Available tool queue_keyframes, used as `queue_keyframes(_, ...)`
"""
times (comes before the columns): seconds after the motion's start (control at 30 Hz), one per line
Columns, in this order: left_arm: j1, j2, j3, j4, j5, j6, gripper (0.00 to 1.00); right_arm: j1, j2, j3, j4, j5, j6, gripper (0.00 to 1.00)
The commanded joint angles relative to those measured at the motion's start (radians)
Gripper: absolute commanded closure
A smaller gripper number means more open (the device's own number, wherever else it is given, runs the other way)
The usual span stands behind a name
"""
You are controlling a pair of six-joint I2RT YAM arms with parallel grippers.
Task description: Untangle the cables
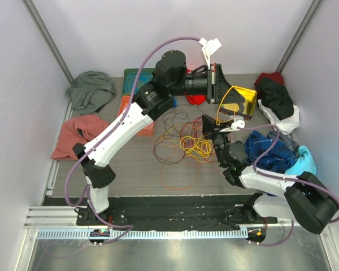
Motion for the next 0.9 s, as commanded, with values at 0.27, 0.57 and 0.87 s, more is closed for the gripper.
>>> queue_keyframes(0.27,0.043,-0.036,0.083,-0.115,-0.165,0.149,1.0,0.047,-0.301,0.023,-0.27,-0.107,0.053,0.46)
queue_keyframes(0.57,0.044,0.001,0.126,-0.127,-0.234,0.177,1.0,0.052,-0.433,0.012,-0.431,-0.059,0.018,0.43)
queue_keyframes(0.87,0.044,0.002,0.148,-0.13,-0.208,0.169,1.0,0.052,-0.364,0.032,-0.385,-0.182,-0.016,0.42)
